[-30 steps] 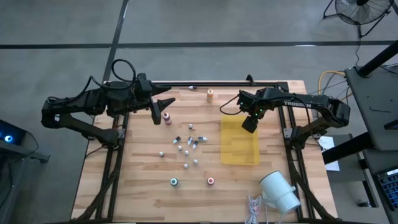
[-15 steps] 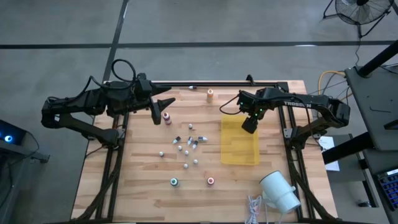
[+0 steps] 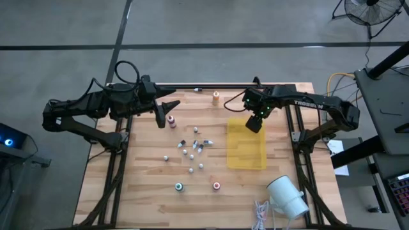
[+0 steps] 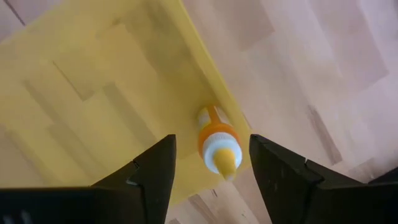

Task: Pick & Place food coloring
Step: Put the big orange food coloring bottle into the yellow bin

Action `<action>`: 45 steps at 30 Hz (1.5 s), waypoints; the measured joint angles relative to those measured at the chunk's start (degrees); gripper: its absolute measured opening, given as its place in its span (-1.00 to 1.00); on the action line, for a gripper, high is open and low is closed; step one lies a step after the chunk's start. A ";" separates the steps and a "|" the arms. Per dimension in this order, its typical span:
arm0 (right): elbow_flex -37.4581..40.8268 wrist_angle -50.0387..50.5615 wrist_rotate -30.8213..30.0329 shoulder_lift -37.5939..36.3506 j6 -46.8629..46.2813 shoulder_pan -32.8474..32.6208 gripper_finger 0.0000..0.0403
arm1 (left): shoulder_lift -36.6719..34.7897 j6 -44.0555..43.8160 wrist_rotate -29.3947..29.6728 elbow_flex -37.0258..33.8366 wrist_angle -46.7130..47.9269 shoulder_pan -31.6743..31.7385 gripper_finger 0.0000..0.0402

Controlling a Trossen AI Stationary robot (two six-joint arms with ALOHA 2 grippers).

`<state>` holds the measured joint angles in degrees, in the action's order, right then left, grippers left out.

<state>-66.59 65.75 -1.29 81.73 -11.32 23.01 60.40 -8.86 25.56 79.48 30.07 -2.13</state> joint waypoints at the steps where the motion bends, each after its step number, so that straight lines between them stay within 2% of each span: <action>1: -0.70 0.38 -0.01 0.00 0.20 0.01 -0.03 | 0.00 0.00 0.00 0.00 0.00 0.01 0.02; 10: -7.03 1.56 0.25 0.00 0.97 -1.03 -0.03 | 0.00 -0.13 0.00 0.00 0.00 0.00 0.02; 19: -10.76 1.46 0.43 0.00 0.30 -7.22 -0.03 | 0.00 -0.15 0.00 -0.02 0.00 0.00 0.02; 27: -11.04 0.80 0.41 0.00 -2.22 -14.65 -0.03 | 0.00 -0.13 0.00 -0.01 0.01 0.02 0.02; 33: -10.95 -3.36 0.41 0.00 -2.24 -19.81 -0.03 | 0.00 -0.13 0.00 0.00 0.00 0.02 0.02; 39: -10.95 -7.59 0.44 0.00 -2.27 -23.59 -0.03 | 0.00 -0.13 0.00 -0.01 0.00 0.02 0.02; 45: -10.93 -11.12 3.39 0.00 -4.14 -26.04 -0.03 | 0.00 -0.13 0.00 -0.02 0.00 0.00 0.02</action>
<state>-77.52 54.63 2.10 81.73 -15.46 -3.03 60.40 -8.99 25.56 79.46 30.06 -2.13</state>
